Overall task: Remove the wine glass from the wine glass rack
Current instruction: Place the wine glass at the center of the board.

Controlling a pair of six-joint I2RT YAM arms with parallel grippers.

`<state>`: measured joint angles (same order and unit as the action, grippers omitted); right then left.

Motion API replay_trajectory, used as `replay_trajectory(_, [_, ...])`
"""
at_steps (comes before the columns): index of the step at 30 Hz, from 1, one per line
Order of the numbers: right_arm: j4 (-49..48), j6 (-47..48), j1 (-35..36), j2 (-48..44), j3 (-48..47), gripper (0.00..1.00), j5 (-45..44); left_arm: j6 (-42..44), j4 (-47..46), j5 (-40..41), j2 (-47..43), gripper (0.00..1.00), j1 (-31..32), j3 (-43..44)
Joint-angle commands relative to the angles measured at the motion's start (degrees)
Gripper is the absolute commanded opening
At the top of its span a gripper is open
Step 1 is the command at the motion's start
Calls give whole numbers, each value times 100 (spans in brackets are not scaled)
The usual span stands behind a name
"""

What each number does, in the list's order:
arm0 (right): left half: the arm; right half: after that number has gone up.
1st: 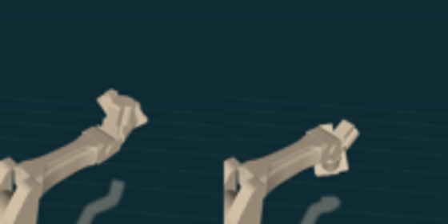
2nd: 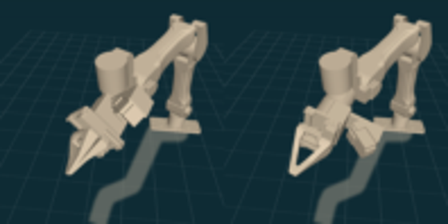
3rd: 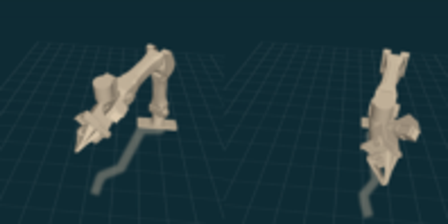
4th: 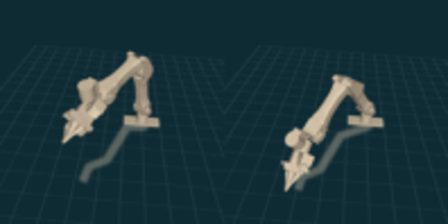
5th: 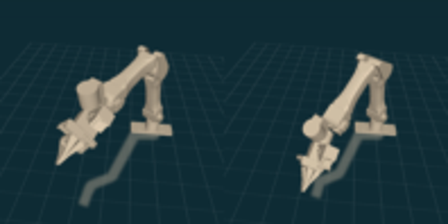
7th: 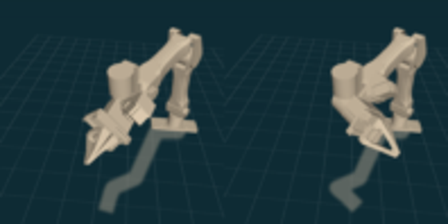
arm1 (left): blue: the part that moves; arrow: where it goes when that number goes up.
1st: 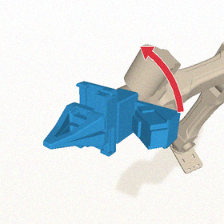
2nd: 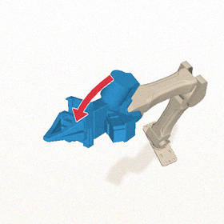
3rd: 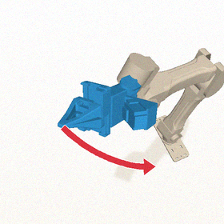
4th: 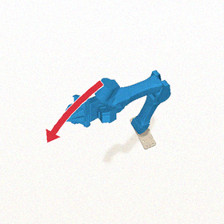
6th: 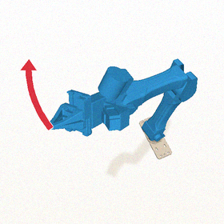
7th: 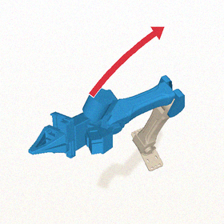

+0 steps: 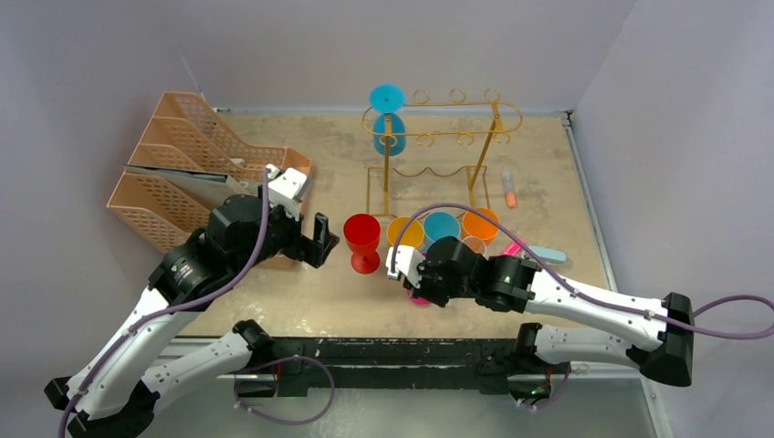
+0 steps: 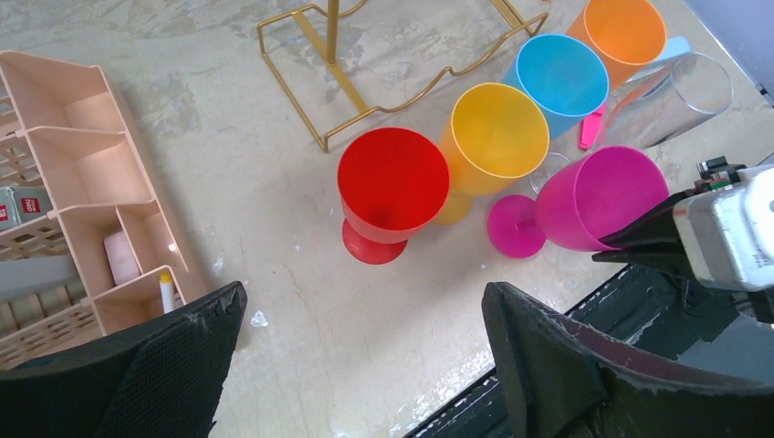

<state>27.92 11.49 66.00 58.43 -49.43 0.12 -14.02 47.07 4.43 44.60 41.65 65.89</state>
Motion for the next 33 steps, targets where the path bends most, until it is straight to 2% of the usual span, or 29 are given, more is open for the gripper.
replay_trajectory(1, [197, -81, 26, 38, -127, 7, 6, -100, 22, -66, -79, 100, -7, 239])
replay_trajectory(10, [-347, -238, 27, -139, 223, 17, -100, -160, -62, -100, -236, 100, -5, 197])
replay_trajectory(13, [-426, -267, 20, -135, 249, 16, -244, -171, -37, -99, -259, 100, -3, 181])
replay_trajectory(17, [-421, -225, 26, -122, 228, 12, -444, -189, 4, -86, -295, 100, -5, 161])
replay_trajectory(21, [-490, -186, 26, -96, 238, 13, -538, -206, 8, -46, -348, 100, -8, 112])
replay_trajectory(25, [-495, -185, 27, -116, 228, 21, -695, -215, 21, 5, -374, 100, -8, 91])
replay_trajectory(27, [-471, -182, 27, -156, 179, 31, -715, -208, 30, 6, -378, 100, -8, 91])
replay_trajectory(33, [-420, -307, 27, -499, -318, 49, -596, -206, 22, -16, -323, 100, -8, 91])
